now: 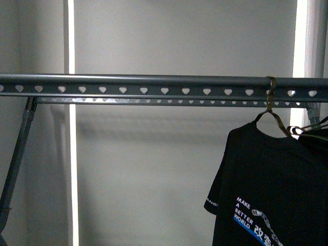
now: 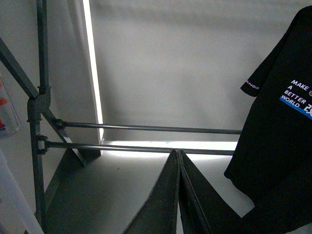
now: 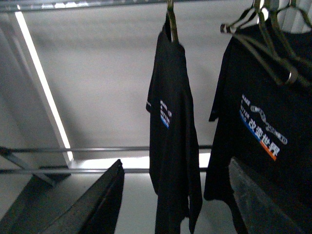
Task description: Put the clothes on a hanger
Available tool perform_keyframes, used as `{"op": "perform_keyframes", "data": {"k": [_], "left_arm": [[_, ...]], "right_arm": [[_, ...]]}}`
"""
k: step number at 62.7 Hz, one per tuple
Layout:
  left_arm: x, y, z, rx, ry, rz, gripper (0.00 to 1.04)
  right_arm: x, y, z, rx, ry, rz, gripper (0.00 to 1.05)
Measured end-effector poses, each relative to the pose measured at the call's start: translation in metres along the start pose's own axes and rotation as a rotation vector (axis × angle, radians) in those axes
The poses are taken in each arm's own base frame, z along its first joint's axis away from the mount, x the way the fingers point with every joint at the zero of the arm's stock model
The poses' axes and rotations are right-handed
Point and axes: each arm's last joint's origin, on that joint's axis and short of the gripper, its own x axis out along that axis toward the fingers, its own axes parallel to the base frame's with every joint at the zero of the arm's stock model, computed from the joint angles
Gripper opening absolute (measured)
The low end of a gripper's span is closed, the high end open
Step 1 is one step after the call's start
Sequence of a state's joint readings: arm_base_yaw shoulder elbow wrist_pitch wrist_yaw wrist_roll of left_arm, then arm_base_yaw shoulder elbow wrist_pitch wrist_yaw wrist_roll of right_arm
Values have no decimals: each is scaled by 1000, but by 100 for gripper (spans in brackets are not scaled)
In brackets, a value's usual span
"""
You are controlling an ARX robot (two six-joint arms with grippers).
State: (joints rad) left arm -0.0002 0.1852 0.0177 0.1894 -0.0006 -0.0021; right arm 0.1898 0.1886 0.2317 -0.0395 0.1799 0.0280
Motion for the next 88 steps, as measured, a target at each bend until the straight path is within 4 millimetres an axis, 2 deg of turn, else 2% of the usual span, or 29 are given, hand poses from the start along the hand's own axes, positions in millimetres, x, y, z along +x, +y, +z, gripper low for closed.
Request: {"op": "perform_keyframes", "data": {"k": [6, 13, 15, 16, 21, 57, 61, 80, 82, 85, 88], "left_arm": [[-5, 0, -3, 0, 22, 0, 4], [-12, 0, -3, 0, 9, 0, 4], [-12, 0, -3, 0, 6, 1, 4], [-12, 0, -3, 0, 6, 1, 4], [-12, 0, -3, 0, 6, 1, 4], [-12, 0, -3, 0, 6, 0, 4], [-12, 0, -3, 0, 6, 0, 4], [-12, 0, -3, 0, 6, 0, 4], [-12, 0, -3, 0, 6, 0, 9], [-12, 0, -3, 0, 6, 0, 21], [-12, 0, -3, 0, 6, 0, 30]], "right_arm": [[0, -4, -13, -16, 15, 17, 45], [-1, -13, -20, -22, 9, -2, 26], [-1, -14, -21, -22, 5, -10, 20], [-1, -14, -23, -22, 2, -10, 14], [-1, -14, -28, -26, 5, -4, 2], [-1, -15, -48, -27, 6, -7, 2], [-1, -15, -58, -27, 5, -6, 2], [-1, -15, -58, -27, 5, -6, 2], [-1, -15, -58, -28, 5, -7, 6], [-1, -15, -58, -28, 5, -7, 19], [-1, -15, -58, -28, 5, -7, 27]]}}
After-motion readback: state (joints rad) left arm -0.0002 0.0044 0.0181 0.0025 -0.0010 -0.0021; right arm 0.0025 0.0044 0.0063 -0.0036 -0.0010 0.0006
